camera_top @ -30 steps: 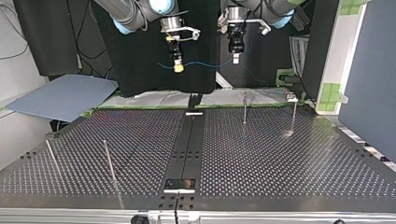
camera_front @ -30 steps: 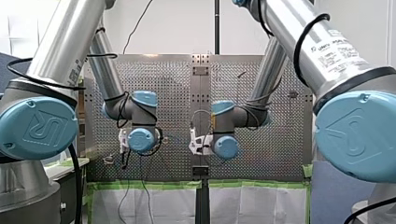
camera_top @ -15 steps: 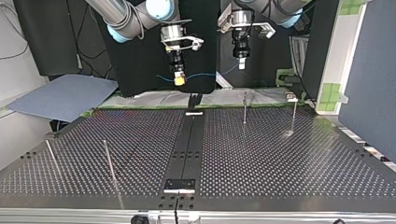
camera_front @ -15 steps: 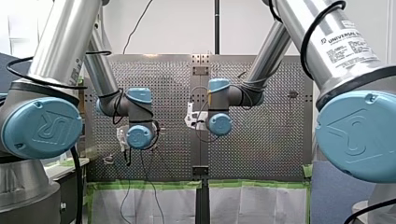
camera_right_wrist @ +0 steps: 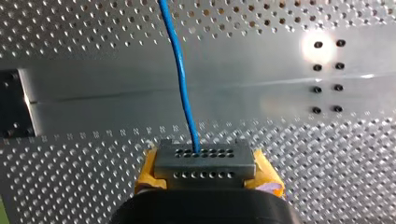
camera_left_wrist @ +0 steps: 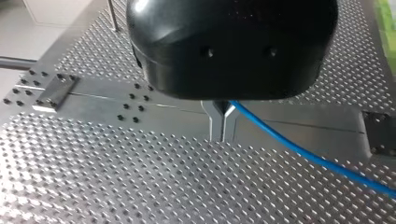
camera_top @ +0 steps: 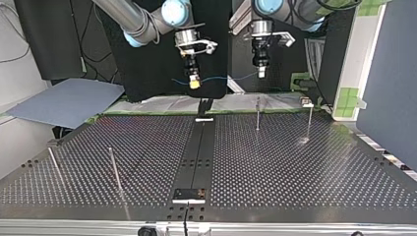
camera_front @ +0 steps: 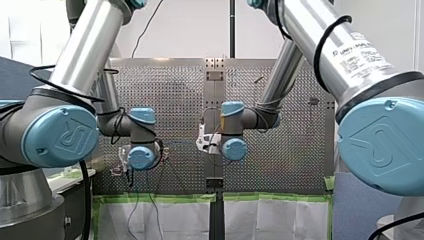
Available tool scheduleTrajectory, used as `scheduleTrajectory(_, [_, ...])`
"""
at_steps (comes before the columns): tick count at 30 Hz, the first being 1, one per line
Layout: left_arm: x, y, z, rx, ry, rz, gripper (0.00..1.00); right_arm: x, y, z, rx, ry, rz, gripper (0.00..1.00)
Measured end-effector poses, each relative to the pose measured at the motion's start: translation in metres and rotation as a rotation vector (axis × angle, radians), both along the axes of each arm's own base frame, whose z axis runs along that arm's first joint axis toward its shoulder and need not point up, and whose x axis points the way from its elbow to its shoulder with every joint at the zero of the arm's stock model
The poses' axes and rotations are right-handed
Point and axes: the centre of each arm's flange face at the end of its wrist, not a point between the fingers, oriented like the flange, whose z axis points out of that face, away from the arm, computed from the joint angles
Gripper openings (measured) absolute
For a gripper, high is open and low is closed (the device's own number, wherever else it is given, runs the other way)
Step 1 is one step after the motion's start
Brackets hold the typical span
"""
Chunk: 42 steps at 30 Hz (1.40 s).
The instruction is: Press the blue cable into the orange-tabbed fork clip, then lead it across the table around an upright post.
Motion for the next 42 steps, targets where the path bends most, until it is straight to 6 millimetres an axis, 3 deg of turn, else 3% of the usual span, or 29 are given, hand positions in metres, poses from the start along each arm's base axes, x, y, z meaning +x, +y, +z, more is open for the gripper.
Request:
scheduleTrajectory(6, [0.008, 0.016, -0.021, 0.021, 0.051, 0.000, 0.00, 0.015, -0.002, -0.018, 0.004, 0.001, 0.043, 0.00])
scheduleTrajectory(18, [0.027, 0.048, -0.031, 0.000, 0.075, 0.033, 0.00, 0.034, -0.007, -0.064, 0.034, 0.015, 0.077, 0.00])
scheduleTrajectory(26, [0.048, 0.052, -0.046, -0.013, 0.054, 0.037, 0.00, 0.037, -0.006, -0.106, 0.079, 0.057, 0.087, 0.00])
scheduleTrajectory(32, [0.053, 0.054, -0.064, -0.019, 0.053, 0.039, 0.00, 0.033, -0.005, -0.133, 0.108, 0.086, 0.085, 0.00])
scheduleTrajectory(42, [0.042, 0.053, -0.099, 0.015, 0.135, -0.002, 0.00, 0.040, -0.022, -0.131, 0.112, 0.094, 0.073, 0.00])
